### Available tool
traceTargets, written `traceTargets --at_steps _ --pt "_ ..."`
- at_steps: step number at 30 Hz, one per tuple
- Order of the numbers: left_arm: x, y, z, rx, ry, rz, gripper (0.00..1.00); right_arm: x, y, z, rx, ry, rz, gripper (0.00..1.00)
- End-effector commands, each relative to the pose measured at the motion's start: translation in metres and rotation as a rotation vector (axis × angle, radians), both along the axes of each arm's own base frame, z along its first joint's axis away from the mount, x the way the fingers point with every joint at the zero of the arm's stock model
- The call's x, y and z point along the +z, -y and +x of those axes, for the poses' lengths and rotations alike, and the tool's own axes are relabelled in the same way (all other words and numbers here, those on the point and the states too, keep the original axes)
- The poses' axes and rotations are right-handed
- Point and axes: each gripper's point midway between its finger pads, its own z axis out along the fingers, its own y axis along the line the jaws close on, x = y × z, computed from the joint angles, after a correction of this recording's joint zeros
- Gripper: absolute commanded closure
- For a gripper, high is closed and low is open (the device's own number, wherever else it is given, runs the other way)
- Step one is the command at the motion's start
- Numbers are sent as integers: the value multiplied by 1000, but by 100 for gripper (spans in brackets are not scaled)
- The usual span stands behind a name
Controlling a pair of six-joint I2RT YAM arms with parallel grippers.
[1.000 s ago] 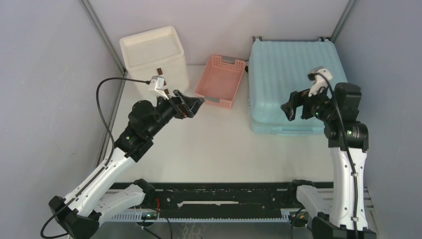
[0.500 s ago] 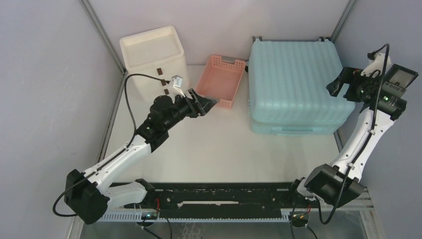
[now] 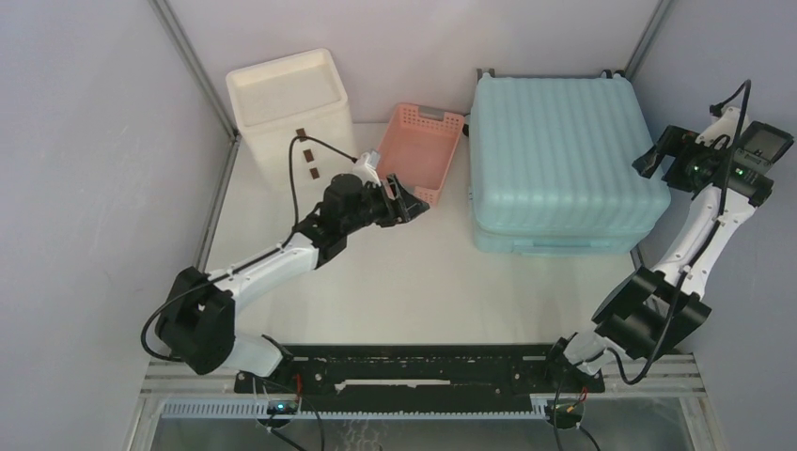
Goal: Open, take out, and arrange the luggage
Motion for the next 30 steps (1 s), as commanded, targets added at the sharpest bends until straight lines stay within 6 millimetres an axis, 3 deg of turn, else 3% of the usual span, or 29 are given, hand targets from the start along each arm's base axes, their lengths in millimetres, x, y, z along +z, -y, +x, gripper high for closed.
traceTargets --at_steps 1,6,11,15,20,26,30 --pt "46 20 18 -23 106 -67 31 -2 14 15 -11 34 6 2" --pt "29 25 36 -5 102 20 32 -22 0 15 64 -6 89 3" --pt "7 20 72 56 214 275 32 -37 -18 1 114 -31 115 3" --pt "-13 22 106 111 252 506 32 -38 -25 -8 120 -30 122 3" --pt "-33 41 134 112 257 682 33 -35 -28 -16 115 -23 138 3" --pt "-44 68 149 73 257 706 39 -27 -32 -18 125 4 149 3" --pt "-70 80 154 31 221 749 42 -23 -33 -18 127 16 165 3"
